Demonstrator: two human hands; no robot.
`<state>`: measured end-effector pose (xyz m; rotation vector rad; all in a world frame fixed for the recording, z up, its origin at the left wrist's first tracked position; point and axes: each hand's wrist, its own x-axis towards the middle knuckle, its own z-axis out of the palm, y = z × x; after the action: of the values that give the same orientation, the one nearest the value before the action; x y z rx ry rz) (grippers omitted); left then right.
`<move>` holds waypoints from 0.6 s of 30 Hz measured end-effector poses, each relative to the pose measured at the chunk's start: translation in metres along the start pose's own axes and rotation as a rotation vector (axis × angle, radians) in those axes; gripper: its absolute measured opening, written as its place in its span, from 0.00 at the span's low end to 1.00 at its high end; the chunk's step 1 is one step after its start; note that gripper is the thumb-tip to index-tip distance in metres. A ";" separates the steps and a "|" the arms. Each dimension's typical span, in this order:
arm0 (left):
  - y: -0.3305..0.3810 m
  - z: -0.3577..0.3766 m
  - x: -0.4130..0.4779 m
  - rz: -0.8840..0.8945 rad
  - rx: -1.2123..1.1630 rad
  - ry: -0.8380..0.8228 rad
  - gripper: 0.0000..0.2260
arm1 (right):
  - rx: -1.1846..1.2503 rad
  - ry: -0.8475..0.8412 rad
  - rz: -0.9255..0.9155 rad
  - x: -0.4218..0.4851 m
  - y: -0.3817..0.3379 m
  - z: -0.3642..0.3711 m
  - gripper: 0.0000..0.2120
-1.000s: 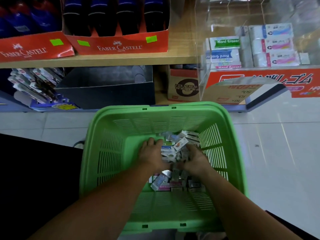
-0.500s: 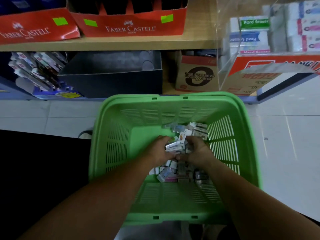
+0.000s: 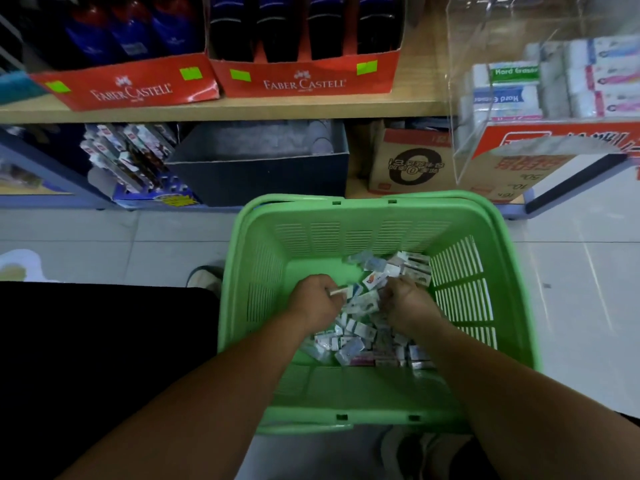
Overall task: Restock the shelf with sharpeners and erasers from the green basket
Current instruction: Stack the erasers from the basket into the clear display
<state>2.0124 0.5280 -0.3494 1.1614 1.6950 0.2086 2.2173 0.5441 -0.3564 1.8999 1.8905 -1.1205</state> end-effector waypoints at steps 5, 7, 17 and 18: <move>0.033 -0.015 -0.012 -0.042 -0.218 -0.037 0.08 | 0.439 -0.107 0.143 -0.011 -0.001 -0.020 0.17; 0.049 -0.027 -0.023 -0.040 -0.259 -0.100 0.11 | 0.665 -0.127 0.151 -0.021 -0.008 -0.041 0.16; 0.150 -0.109 -0.105 0.154 -0.333 -0.176 0.10 | 1.134 -0.456 0.122 -0.101 -0.078 -0.149 0.11; 0.160 -0.114 -0.114 0.169 -0.359 -0.166 0.10 | 1.139 -0.458 0.122 -0.110 -0.083 -0.158 0.13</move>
<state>2.0157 0.5662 -0.1256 1.0198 1.3477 0.4867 2.2085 0.5757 -0.1491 1.8260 0.8671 -2.6352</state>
